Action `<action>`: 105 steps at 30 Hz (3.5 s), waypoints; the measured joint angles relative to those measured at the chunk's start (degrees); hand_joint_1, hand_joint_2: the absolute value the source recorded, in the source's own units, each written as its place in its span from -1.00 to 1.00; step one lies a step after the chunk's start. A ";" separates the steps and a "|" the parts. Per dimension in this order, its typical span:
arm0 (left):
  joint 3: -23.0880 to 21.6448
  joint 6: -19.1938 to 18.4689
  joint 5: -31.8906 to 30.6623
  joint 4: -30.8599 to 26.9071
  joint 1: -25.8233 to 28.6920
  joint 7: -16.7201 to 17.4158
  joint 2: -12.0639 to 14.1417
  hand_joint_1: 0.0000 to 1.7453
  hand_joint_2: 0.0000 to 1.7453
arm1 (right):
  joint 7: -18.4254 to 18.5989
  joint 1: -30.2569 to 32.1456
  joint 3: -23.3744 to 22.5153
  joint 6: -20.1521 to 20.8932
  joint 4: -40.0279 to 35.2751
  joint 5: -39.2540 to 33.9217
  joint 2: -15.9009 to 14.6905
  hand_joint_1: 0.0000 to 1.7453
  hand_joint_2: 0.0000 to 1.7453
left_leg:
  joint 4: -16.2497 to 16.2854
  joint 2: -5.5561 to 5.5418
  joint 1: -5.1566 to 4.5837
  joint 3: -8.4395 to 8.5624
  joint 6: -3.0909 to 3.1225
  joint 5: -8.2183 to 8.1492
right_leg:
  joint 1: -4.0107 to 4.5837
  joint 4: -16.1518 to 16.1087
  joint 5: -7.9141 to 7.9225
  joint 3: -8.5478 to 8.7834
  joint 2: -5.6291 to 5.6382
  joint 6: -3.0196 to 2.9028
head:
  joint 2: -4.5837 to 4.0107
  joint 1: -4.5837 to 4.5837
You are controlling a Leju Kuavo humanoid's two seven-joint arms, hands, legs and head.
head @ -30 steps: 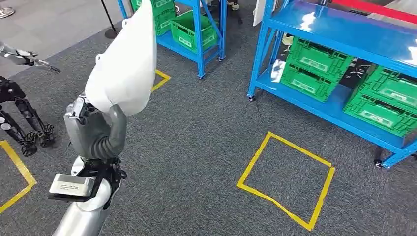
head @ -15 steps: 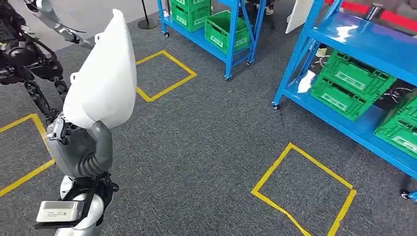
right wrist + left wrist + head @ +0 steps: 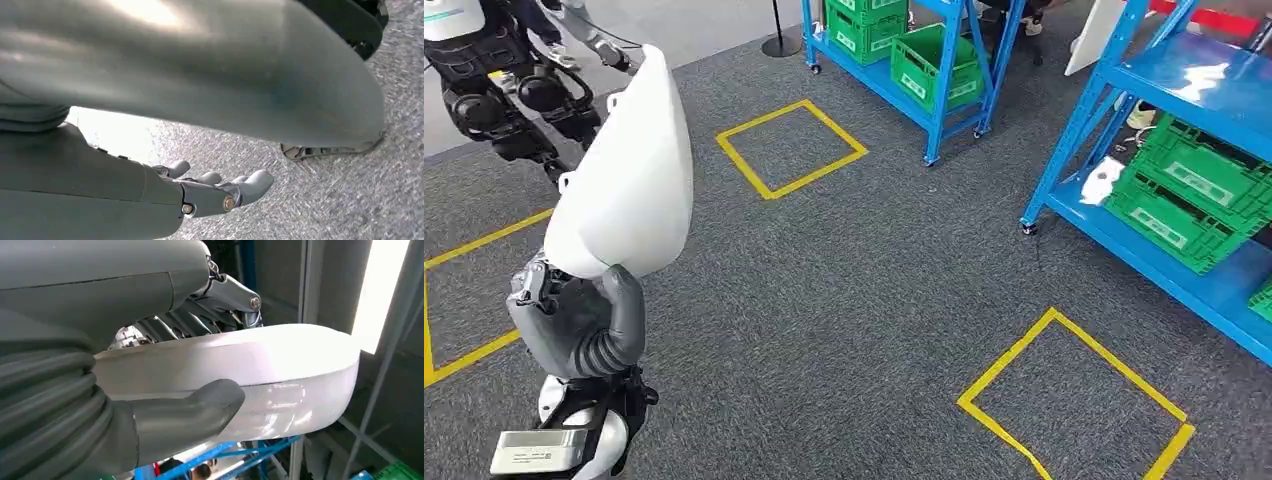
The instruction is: Take the parts from the cabinet and place them on the table.
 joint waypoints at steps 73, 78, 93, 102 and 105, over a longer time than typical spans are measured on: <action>-0.33 2.47 -0.20 1.44 0.26 -1.62 0.00 1.00 1.00 | 0.00 1.06 -0.39 0.55 0.07 0.46 0.70 -1.00 -1.00 | -8.41 -1.30 -0.35 3.81 3.43 2.84 | 0.27 17.48 -8.85 -7.65 2.88 2.94 | 0.00 1.44; -0.33 2.78 -0.31 0.70 0.67 -1.64 0.07 1.00 1.00 | -0.74 1.18 -0.39 0.76 0.07 0.48 0.68 -1.00 -1.00 | -8.01 -3.74 -0.30 3.69 3.24 2.92 | 0.28 2.07 0.17 -0.33 5.43 1.69 | 0.00 1.49; -0.37 3.06 -0.37 -0.50 1.10 -1.22 0.39 1.00 1.00 | -0.70 1.00 -0.39 0.87 0.07 0.48 0.72 -1.00 -1.00 | -6.40 1.13 -0.30 4.06 0.62 2.25 | 0.66 0.00 0.37 0.11 -0.02 -0.08 | 0.00 1.14; -0.33 3.02 0.68 -0.96 1.03 -1.55 0.46 1.00 1.00 | -0.48 0.87 -0.39 0.76 0.07 0.53 0.68 -1.00 -1.00 | -9.12 -0.70 -0.43 4.82 3.52 2.81 | 0.39 11.14 -6.48 -4.56 2.83 2.78 | 0.00 1.40; -0.33 3.02 0.94 -0.90 1.10 -1.68 0.48 1.00 1.00 | -0.48 1.00 -0.39 0.76 0.07 0.72 0.68 -1.00 -1.00 | -8.91 -2.00 -0.47 4.61 3.53 2.83 | 0.32 18.65 -7.88 -8.57 2.88 2.94 | 0.00 1.40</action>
